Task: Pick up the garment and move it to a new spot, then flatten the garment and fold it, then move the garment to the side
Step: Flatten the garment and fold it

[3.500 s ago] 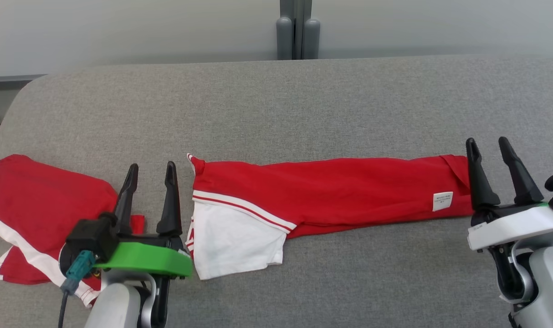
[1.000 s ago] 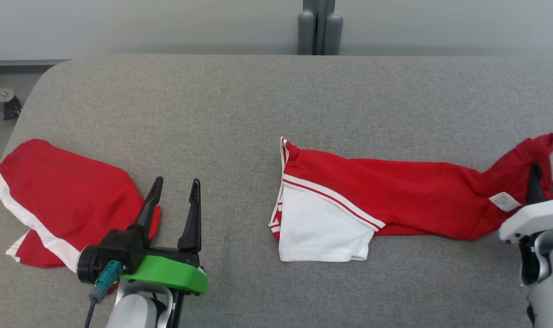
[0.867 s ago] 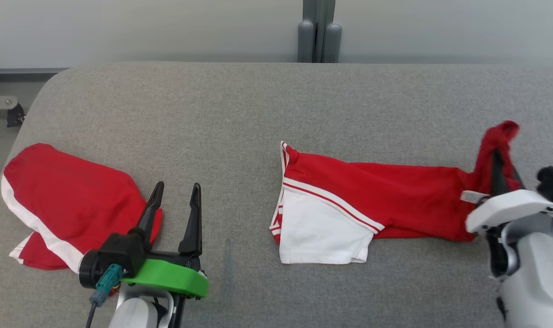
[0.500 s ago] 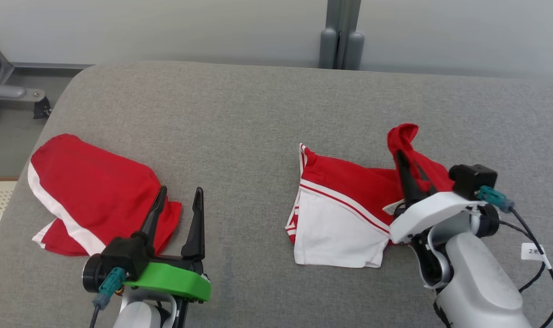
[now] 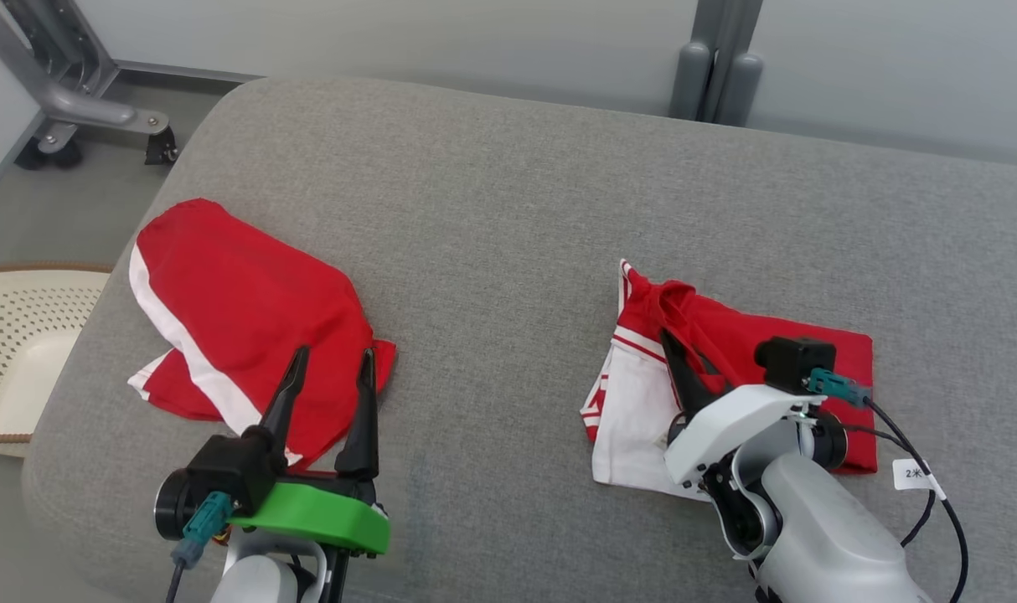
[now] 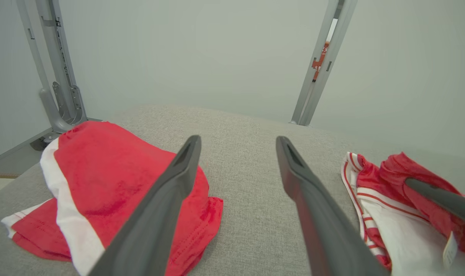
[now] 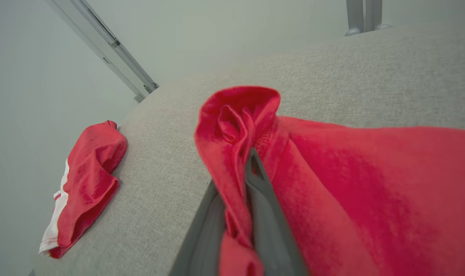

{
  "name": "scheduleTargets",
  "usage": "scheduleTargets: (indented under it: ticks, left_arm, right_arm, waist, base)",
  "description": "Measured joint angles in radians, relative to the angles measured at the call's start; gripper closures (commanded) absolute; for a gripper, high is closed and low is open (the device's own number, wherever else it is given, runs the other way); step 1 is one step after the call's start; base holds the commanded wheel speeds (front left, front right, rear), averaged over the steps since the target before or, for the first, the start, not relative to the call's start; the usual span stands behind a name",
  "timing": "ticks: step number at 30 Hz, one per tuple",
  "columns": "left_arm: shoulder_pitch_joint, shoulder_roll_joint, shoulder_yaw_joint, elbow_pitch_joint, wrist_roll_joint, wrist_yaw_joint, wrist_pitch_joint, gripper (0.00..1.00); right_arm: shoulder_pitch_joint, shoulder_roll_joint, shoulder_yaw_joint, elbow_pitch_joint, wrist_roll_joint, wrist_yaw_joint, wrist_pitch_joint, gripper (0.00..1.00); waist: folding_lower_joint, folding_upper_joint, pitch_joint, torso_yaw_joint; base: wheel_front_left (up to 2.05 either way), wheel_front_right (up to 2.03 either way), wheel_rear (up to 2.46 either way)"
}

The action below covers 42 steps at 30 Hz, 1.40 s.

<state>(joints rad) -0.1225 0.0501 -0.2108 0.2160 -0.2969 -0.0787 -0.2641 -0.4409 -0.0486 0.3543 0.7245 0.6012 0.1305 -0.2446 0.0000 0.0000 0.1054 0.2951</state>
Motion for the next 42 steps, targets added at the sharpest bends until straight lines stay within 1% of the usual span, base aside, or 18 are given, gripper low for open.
scheduleTargets:
  ticks: [1, 2, 5, 11, 13, 15, 17, 19, 23, 26, 28, 31, 38, 42]
  left_arm:
    - [0.0, 0.0, 0.003, -0.004, -0.001, 0.002, 0.0, 0.0]
    - [0.0, 0.0, 0.005, -0.007, -0.002, 0.005, 0.0, 0.0]
    - [0.0, 0.0, 0.007, -0.011, -0.003, 0.007, 0.0, 0.0]
    - [0.0, 0.0, 0.012, -0.011, -0.003, 0.009, 0.0, 0.0]
    - [0.0, 0.0, 0.014, -0.012, -0.004, 0.01, 0.0, 0.0]
    - [0.0, 0.0, 0.015, -0.014, -0.004, 0.012, 0.0, 0.0]
    - [0.0, 0.0, 0.018, -0.017, -0.004, 0.012, 0.0, 0.0]
    - [0.0, 0.0, 0.021, -0.022, -0.002, 0.012, 0.0, 0.0]
    - [0.0, 0.0, 0.029, -0.045, -0.002, 0.012, 0.0, 0.0]
    - [-0.001, 0.0, 0.035, -0.062, -0.002, 0.016, 0.0, 0.0]
    - [-0.002, 0.0, 0.04, -0.077, -0.005, 0.02, 0.0, 0.0]
    - [-0.005, 0.0, 0.045, -0.09, -0.006, 0.027, 0.0, 0.0]
    - [-0.012, 0.0, 0.061, -0.114, -0.001, 0.037, 0.0, 0.0]
    - [-0.012, 0.0, 0.062, -0.117, 0.017, 0.039, 0.0, 0.0]
  right_arm:
    - [-0.004, 0.0, 0.003, 0.021, 0.011, 0.0, -0.004, 0.75]
    - [-0.007, 0.0, 0.007, 0.036, 0.012, 0.0, -0.006, 0.0]
    - [-0.012, -0.004, 0.072, 0.035, 0.064, 0.0, -0.012, 0.0]
    - [-0.012, 0.001, 0.275, -0.073, 0.242, 0.0, -0.017, 0.0]
    - [-0.019, 0.001, 0.301, -0.09, 0.266, 0.0, -0.017, 0.0]
    - [-0.037, 0.001, 0.295, -0.102, 0.268, 0.0, -0.017, 0.0]
    - [-0.059, 0.001, 0.265, -0.111, 0.241, 0.0, -0.018, 0.0]
    - [-0.065, 0.001, 0.226, -0.114, 0.179, 0.0, -0.018, 0.0]
    - [-0.062, -0.004, 0.108, -0.134, 0.017, 0.0, -0.018, 0.0]
    - [-0.038, -0.031, 0.012, -0.193, -0.092, 0.0, -0.018, 0.0]
    - [-0.008, -0.061, -0.058, -0.245, -0.183, 0.0, -0.018, 0.0]
    - [0.047, -0.081, -0.137, -0.325, -0.28, 0.0, -0.018, 0.0]
    - [0.161, -0.081, -0.261, -0.49, -0.424, 0.0, -0.018, 0.0]
    - [0.214, -0.063, -0.301, -0.549, -0.455, 0.0, -0.018, 0.0]
  waist:
    - [0.0, 0.0, 0.002, 0.006]
    - [0.0, 0.0, 0.003, 0.011]
    - [0.0, 0.0, 0.006, 0.022]
    - [0.0, 0.0, 0.004, 0.007]
    - [0.0, 0.0, 0.003, -0.003]
    - [0.0, 0.0, 0.002, -0.016]
    - [0.0, 0.0, 0.0, -0.032]
    - [0.0, 0.0, -0.001, -0.049]
    - [0.0, 0.0, -0.003, -0.088]
    - [0.0, 0.0, -0.003, -0.118]
    - [0.0, 0.0, -0.003, -0.14]
    - [0.0, 0.0, 0.0, -0.168]
    - [0.0, 0.0, 0.017, -0.224]
    - [0.0, 0.0, 0.028, -0.246]
  base:
    - [0.0, 0.0, 0.0]
    - [0.0, 0.0, 0.0]
    - [0.0, 0.0, 0.0]
    - [0.0, 0.0, 0.0]
    - [0.0, 0.0, 0.0]
    - [0.0, 0.0, 0.0]
    - [0.0, 0.0, 0.0]
    - [0.0, 0.0, 0.0]
    - [0.0, 0.0, 0.0]
    - [0.0, 0.0, 0.0]
    - [0.0, 0.0, 0.0]
    - [0.0, 0.0, 0.0]
    - [0.0, 0.0, 0.0]
    - [0.0, 0.0, 0.0]
